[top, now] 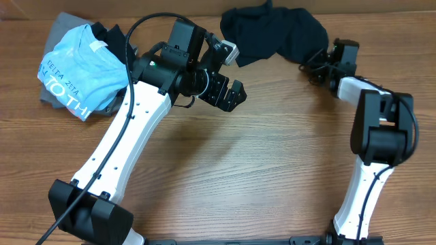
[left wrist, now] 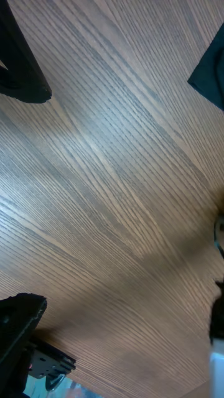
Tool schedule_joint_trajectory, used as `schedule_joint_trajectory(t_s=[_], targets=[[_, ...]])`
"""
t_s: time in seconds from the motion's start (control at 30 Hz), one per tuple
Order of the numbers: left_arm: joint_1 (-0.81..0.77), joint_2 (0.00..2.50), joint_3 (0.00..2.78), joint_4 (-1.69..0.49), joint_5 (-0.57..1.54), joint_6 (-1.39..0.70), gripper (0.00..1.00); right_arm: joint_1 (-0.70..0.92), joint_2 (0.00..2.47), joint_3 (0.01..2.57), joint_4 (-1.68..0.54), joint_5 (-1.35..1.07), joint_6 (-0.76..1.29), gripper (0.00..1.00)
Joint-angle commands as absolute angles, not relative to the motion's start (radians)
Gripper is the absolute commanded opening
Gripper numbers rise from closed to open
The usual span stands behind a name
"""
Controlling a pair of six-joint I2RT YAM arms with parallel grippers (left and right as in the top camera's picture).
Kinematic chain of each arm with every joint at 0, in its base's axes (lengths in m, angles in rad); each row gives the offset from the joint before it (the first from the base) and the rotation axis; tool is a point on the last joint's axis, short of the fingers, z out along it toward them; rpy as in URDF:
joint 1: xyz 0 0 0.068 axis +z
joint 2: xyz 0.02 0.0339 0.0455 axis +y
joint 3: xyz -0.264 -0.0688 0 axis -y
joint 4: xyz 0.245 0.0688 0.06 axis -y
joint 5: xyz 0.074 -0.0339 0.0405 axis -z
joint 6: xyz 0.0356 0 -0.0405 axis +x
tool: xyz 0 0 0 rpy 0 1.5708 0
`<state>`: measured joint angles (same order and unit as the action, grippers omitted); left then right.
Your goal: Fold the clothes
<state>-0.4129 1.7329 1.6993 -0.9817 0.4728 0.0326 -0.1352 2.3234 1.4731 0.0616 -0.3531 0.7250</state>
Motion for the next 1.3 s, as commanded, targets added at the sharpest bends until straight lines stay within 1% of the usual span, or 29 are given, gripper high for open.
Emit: schedule_joint_trajectory(t_s=[0.0,0.07,0.17,0.33,0.43,0.47,0.5,0.53,0.57,0.6,0.7,0.83,0.9,1.0,1.1,1.27], targets=[[-0.419,1.739,1.716,-0.981,0.452,0.043,1.00,-0.212,2.197,1.468,-0.053,-0.397,0.638,0.04],[-0.419,1.739,1.716,-0.981,0.431,0.043,1.00,-0.239,2.116,1.468,-0.162,-0.397,0.584,0.04],[-0.420,1.740,1.716,-0.976,0.379,0.042,1.00,-0.278,1.966,1.468,-0.384,-0.374,0.523,0.04],[-0.420,1.749,1.714,-0.974,0.330,0.041,1.00,-0.343,1.730,1.468,-0.769,-0.150,0.512,0.04],[-0.423,1.789,1.710,-0.970,0.329,0.043,0.99,-0.379,1.632,1.468,-0.889,-0.025,0.513,0.04],[-0.427,1.812,1.710,-0.969,0.325,0.046,0.99,-0.390,1.610,1.468,-0.907,-0.012,0.512,0.18],[-0.431,1.837,1.710,-0.966,0.324,0.046,0.99,-0.405,1.587,1.468,-0.921,-0.008,0.512,0.53],[-0.436,1.868,1.710,-0.958,0.325,0.046,0.99,-0.416,1.575,1.468,-0.926,-0.009,0.512,0.68],[-0.442,1.899,1.710,-0.944,0.326,0.046,0.99,-0.426,1.564,1.468,-0.929,-0.012,0.513,0.70],[-0.449,1.933,1.710,-0.925,0.326,0.046,0.97,-0.436,1.557,1.468,-0.929,-0.025,0.515,0.70],[-0.472,2.029,1.710,-0.827,0.374,0.044,0.97,-0.442,1.558,1.467,-0.931,-0.117,0.513,0.70],[-0.513,2.138,1.710,-0.667,0.415,-0.002,0.95,-0.424,1.560,1.465,-0.934,-0.218,0.440,0.70],[-0.531,2.185,1.710,-0.585,0.407,-0.027,0.88,-0.414,1.560,1.465,-0.942,-0.219,0.439,0.70],[-0.547,2.253,1.710,-0.461,0.393,-0.117,0.84,-0.406,1.560,1.465,-0.966,-0.219,0.440,0.69],[-0.554,2.314,1.710,-0.367,0.393,-0.207,0.85,-0.405,1.560,1.465,-0.986,-0.218,0.440,0.69],[-0.558,2.382,1.710,-0.269,0.398,-0.321,0.85,-0.405,1.560,1.446,-0.998,-0.218,0.440,0.69]])
